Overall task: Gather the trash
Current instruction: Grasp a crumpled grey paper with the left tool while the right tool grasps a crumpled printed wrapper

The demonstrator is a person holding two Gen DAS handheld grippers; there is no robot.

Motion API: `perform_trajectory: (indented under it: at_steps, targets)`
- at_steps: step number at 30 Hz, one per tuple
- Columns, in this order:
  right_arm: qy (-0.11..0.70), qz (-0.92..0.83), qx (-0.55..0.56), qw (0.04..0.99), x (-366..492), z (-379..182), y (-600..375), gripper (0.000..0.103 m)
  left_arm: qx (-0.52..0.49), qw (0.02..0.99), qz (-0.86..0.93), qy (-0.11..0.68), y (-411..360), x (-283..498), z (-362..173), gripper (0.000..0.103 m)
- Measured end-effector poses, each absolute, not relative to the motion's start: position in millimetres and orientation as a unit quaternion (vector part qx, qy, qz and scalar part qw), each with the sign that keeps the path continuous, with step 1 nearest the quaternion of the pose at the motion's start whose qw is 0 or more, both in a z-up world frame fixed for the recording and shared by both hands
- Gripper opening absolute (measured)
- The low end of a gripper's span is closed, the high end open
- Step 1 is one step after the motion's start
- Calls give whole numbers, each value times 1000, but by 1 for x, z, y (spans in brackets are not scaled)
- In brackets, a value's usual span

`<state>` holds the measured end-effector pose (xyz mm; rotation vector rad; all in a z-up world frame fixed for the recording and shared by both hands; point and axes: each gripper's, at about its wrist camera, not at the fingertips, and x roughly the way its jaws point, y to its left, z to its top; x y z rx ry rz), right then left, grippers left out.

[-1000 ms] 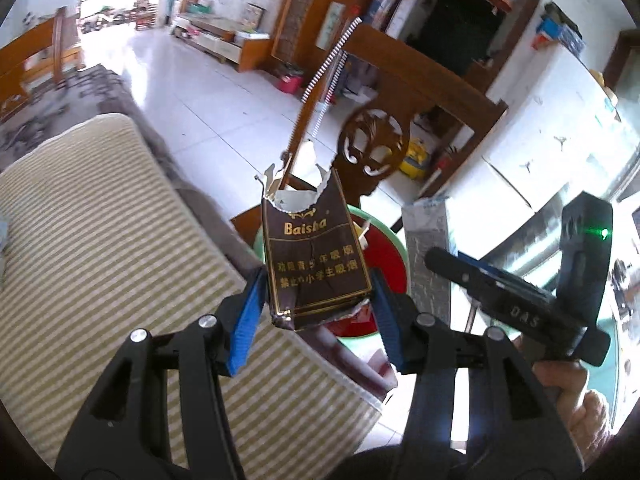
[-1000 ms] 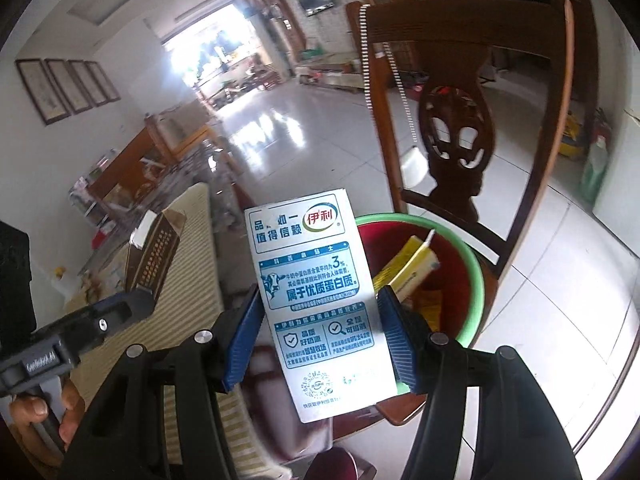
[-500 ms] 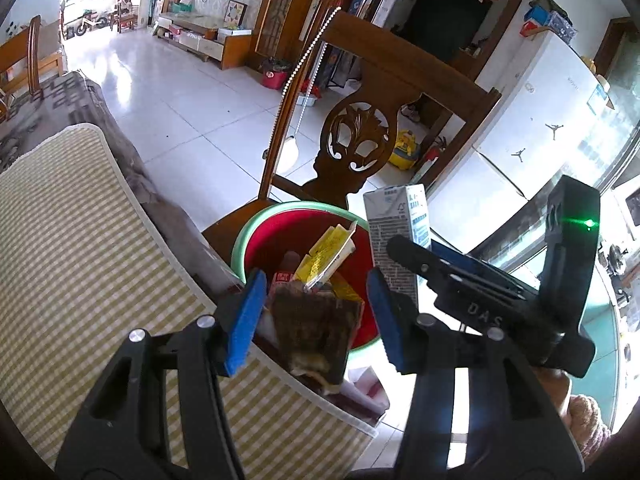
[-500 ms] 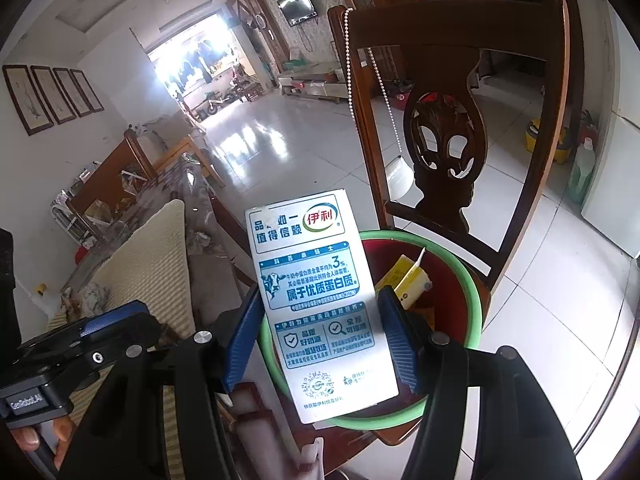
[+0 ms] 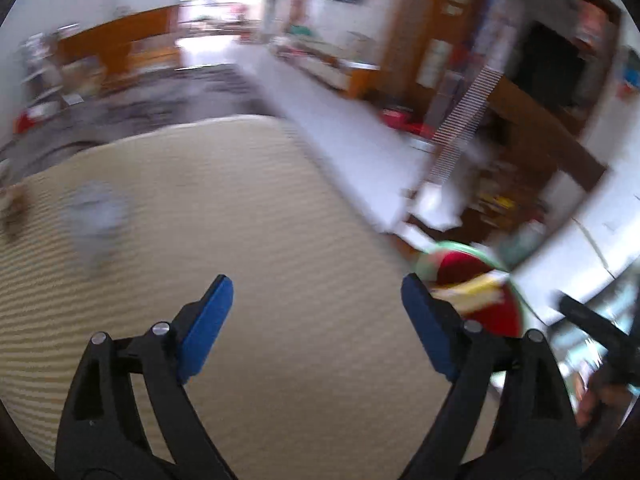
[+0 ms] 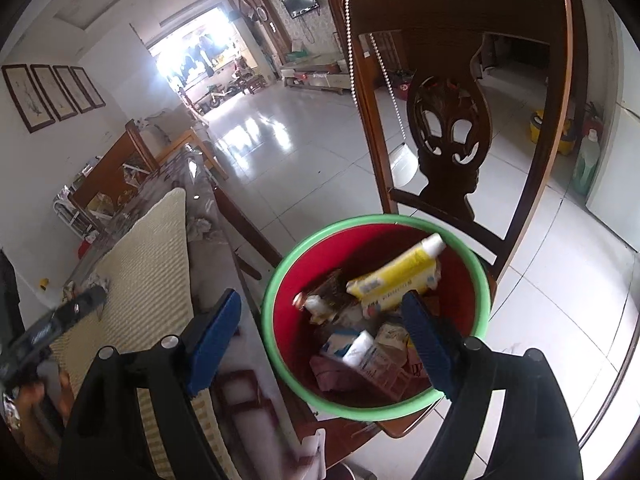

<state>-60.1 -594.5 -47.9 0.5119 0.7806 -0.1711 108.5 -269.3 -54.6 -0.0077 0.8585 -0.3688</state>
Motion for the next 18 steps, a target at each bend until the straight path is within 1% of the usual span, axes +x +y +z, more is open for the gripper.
perform_trajectory:
  at_steps: [5, 10, 12, 14, 15, 16, 18]
  targets:
    - [381, -74, 257, 885, -59, -56, -587, 80, 3, 908, -50, 416, -196, 157, -62, 84]
    - [397, -62, 252, 880, -59, -61, -581, 80, -1, 895, 7, 446, -160, 200, -78, 83]
    - [398, -63, 246, 882, -60, -58, -579, 80, -1, 886, 19, 463, -154, 213, -87, 80]
    - [398, -63, 237, 884, -61, -54, -578, 80, -15, 879, 17, 477, -149, 222, -94, 64]
    - [399, -63, 232, 885, -61, -52, -577, 80, -24, 874, 11, 484, -144, 225, -96, 42]
    - [400, -62, 225, 886, -61, -47, -575, 80, -33, 870, 9, 492, -139, 225, -98, 33]
    - [395, -58, 210, 893, -60, -35, -570, 80, -61, 873, -6, 483, -124, 213, -92, 30]
